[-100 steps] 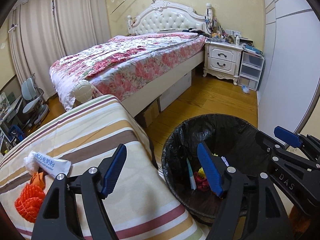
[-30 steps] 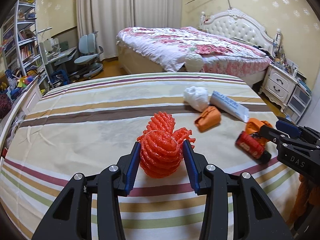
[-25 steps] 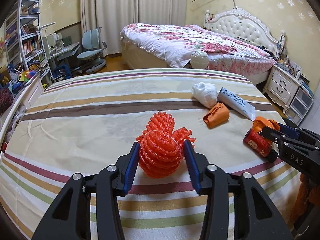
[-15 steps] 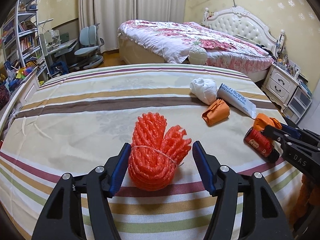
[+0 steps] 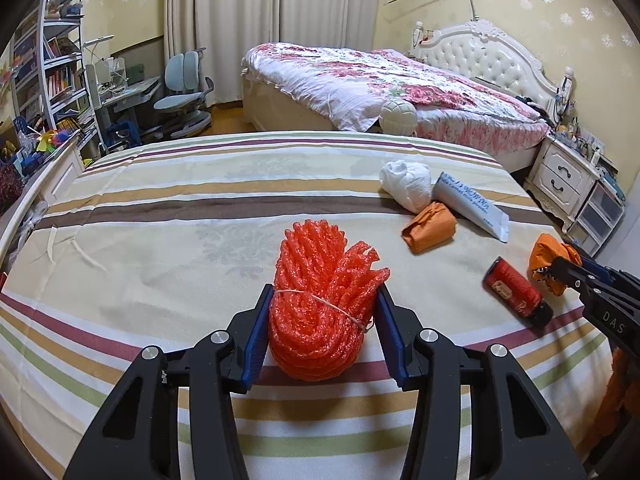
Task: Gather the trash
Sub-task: 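Carry the orange net and orange bag in both tools over the black bin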
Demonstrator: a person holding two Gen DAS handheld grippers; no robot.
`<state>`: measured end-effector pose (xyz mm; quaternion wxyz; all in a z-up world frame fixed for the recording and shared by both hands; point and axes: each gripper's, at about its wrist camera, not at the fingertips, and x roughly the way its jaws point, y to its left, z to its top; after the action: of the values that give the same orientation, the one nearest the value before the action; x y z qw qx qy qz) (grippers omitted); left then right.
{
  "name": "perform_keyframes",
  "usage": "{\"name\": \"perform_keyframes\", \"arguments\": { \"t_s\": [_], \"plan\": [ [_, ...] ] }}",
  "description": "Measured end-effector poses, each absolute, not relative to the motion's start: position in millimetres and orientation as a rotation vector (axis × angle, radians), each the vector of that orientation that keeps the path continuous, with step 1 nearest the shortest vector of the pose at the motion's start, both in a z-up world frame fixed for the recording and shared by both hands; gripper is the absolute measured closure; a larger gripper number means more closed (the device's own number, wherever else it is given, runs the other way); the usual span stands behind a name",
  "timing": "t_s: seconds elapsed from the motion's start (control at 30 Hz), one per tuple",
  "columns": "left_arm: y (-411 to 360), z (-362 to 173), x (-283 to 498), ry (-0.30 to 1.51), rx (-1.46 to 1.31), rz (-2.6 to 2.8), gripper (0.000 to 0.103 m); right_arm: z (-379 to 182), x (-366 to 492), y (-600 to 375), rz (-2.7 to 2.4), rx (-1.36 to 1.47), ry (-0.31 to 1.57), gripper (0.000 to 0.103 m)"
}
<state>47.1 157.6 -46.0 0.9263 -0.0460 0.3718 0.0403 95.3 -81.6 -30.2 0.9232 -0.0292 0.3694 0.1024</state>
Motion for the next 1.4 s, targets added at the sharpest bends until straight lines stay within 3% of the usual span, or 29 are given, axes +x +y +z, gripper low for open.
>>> {"name": "perform_keyframes", "arguments": {
  "t_s": [0.57,1.4],
  "plan": [
    [56,-18,39,0.682,-0.026,-0.103,0.055,-15,72,-171,0.036,0.002,0.695,0.069],
    [-109,-27,88,0.687,0.106,-0.301,0.055,-24,73,-286,-0.178,0.089,0.683,0.069]
  ]
}}
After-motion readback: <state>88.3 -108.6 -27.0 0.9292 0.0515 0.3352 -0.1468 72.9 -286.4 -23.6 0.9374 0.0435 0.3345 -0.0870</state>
